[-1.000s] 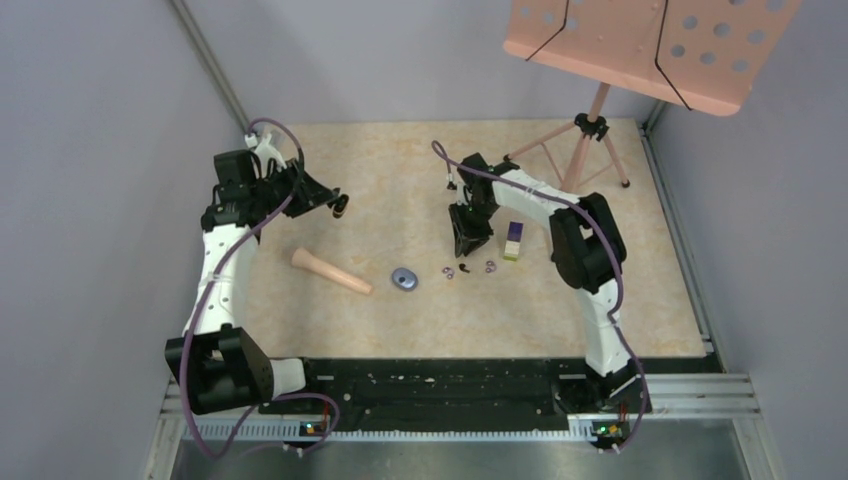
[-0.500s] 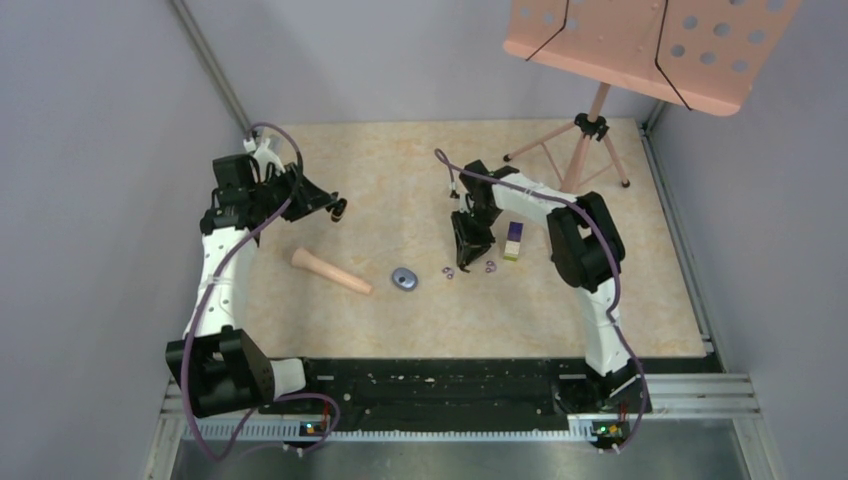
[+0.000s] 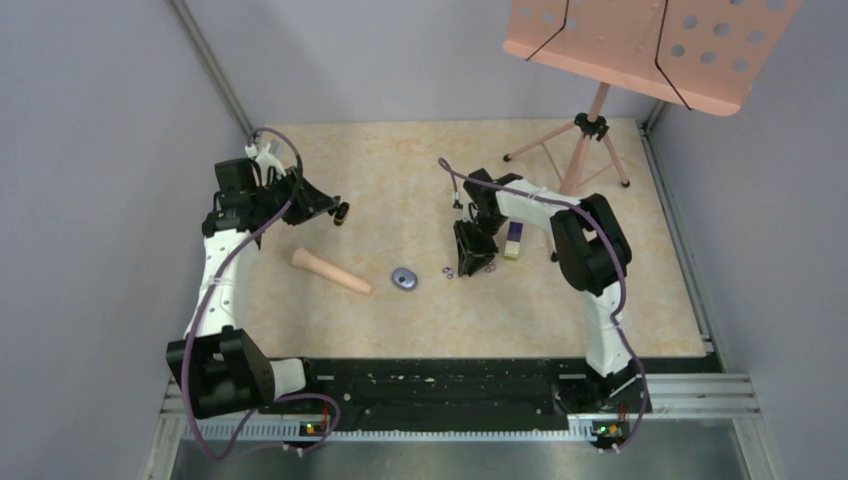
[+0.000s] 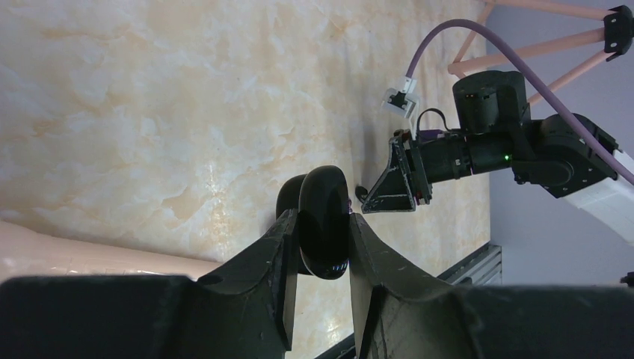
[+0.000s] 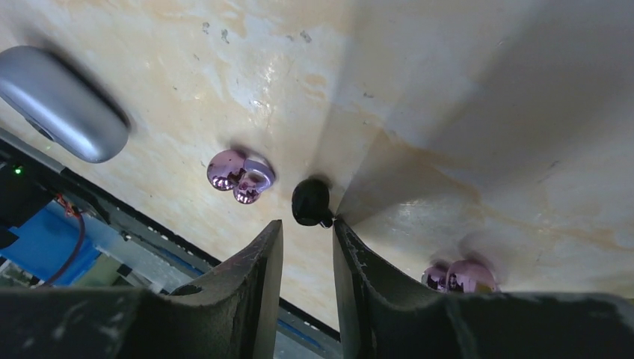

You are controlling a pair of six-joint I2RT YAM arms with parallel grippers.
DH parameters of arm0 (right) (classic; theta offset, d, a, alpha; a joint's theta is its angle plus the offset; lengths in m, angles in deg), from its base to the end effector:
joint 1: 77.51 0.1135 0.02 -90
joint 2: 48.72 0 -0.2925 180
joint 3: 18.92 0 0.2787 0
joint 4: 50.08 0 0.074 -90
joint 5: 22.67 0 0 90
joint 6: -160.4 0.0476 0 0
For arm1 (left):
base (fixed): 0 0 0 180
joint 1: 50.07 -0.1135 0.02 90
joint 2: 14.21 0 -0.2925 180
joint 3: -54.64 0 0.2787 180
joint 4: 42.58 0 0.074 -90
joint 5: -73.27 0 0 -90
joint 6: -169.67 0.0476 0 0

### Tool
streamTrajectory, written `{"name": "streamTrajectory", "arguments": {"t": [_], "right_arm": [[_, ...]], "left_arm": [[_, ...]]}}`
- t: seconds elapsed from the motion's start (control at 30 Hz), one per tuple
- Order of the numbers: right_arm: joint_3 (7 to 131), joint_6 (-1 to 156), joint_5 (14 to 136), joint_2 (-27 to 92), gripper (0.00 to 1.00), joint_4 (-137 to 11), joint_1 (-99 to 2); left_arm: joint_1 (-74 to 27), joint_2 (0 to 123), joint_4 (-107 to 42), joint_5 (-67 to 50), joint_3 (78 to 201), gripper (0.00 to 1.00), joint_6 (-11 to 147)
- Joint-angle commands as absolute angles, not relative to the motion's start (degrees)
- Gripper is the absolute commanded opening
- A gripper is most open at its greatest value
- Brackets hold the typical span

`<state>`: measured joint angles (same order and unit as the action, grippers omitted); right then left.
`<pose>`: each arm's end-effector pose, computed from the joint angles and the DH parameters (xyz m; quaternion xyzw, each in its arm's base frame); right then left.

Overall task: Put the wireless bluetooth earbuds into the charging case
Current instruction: Pick up the earbud from the center of the board.

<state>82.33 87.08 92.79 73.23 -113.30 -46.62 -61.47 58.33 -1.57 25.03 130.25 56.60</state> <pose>0.3738 0.2475 0.1469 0.1321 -0.9651 -0.2222 0.0414 0.2973 0.0276 0.3401 -0.0994 0.8482 -0.3603 0.3753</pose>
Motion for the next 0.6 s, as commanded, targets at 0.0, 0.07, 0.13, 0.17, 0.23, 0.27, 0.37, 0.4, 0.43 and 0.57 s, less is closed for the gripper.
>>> {"name": "streamTrajectory", "arguments": {"t": [0.0, 0.07, 0.13, 0.17, 0.23, 0.27, 0.37, 0.4, 0.43, 0.57], "right_arm": [[81.2, 86.9, 94.8, 71.1, 0.31, -111.2, -45.0], [82.3, 86.8, 96.3, 71.8, 0.31, -110.4, -43.9], [83.8, 86.9, 96.8, 72.9, 0.32, -110.0, -42.8], [84.8, 87.1, 96.9, 73.5, 0.32, -109.8, -42.7], [86.2, 87.6, 96.4, 74.1, 0.32, -109.7, -42.7], [86.6, 87.5, 96.2, 74.1, 0.32, -110.2, -42.7], [86.5, 86.1, 95.9, 71.9, 0.32, -112.2, -43.4], [86.2, 85.2, 95.7, 70.6, 0.32, -113.0, -43.9], [86.1, 83.8, 95.8, 69.2, 0.32, -113.7, -44.4], [86.3, 73.3, 100.8, 64.1, 0.33, -114.6, -46.7]], "left_arm": [[-61.8, 56.4, -4.7, 26.7, 130.2, 0.00, 55.0], [-61.8, 56.6, -5.0, 26.9, 130.1, 0.00, 54.6], [-61.9, 56.7, -5.0, 27.0, 129.9, 0.00, 54.6], [-61.8, 56.7, -5.0, 27.0, 129.8, 0.00, 54.7], [-61.8, 56.5, -4.9, 27.0, 129.6, 0.00, 54.7], [-61.9, 56.4, -4.7, 27.0, 129.6, 0.00, 54.8], [-61.9, 56.0, -4.2, 26.9, 129.6, 0.00, 55.3], [-61.9, 55.8, -4.2, 27.0, 129.6, 0.00, 55.3], [-61.9, 55.8, -4.2, 26.9, 129.7, 0.00, 55.4], [-61.8, 55.8, -4.8, 26.7, 130.0, 0.00, 56.1]]}}
